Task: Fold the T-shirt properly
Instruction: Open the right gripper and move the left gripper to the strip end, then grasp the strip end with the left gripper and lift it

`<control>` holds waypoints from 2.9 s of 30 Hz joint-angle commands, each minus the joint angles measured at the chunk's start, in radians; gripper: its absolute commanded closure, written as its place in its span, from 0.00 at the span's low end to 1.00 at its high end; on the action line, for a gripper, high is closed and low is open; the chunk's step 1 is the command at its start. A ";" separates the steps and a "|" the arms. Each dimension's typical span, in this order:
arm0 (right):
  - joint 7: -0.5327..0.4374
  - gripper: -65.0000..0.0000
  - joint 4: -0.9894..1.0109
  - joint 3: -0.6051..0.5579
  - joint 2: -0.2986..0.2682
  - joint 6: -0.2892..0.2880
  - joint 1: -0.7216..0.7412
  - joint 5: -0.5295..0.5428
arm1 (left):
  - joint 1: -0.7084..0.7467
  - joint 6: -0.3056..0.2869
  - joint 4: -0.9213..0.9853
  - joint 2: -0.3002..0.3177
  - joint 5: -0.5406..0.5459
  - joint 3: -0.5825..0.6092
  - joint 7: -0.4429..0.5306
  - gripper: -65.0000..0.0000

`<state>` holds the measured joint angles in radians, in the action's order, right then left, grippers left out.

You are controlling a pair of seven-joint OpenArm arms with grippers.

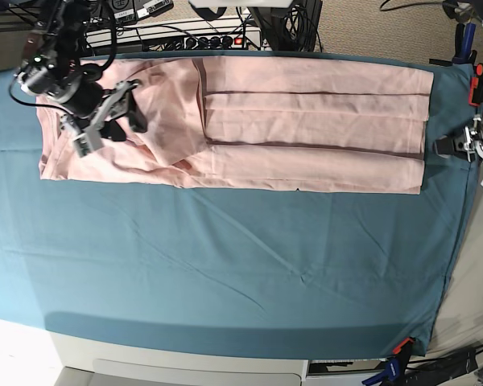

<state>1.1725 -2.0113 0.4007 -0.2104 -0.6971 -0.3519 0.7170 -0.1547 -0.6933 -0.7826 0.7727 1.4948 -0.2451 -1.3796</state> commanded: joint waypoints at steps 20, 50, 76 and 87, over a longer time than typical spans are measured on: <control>-0.053 0.55 -0.018 -0.041 -0.011 -0.001 0.006 -0.010 | 0.138 -0.005 -0.258 -0.146 -0.011 -0.034 -0.017 0.54; -0.056 0.55 -0.018 -0.041 -0.011 -0.001 0.006 -0.010 | 0.240 0.129 -0.573 -0.187 -0.376 -0.093 0.071 0.59; -0.100 0.55 -0.018 0.227 -0.011 0.085 0.005 -0.159 | 0.237 0.043 -0.880 -0.399 -0.285 -0.067 0.091 1.00; -0.100 0.55 -0.018 0.307 -0.011 0.086 0.002 -0.157 | 0.164 0.066 -0.886 -0.697 -0.477 0.223 0.172 1.00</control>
<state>1.0985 -2.0113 0.7002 -0.2100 -0.6132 -0.3515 0.5491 0.0216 -0.6220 -1.6516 0.0769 0.9890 -0.0185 -1.2282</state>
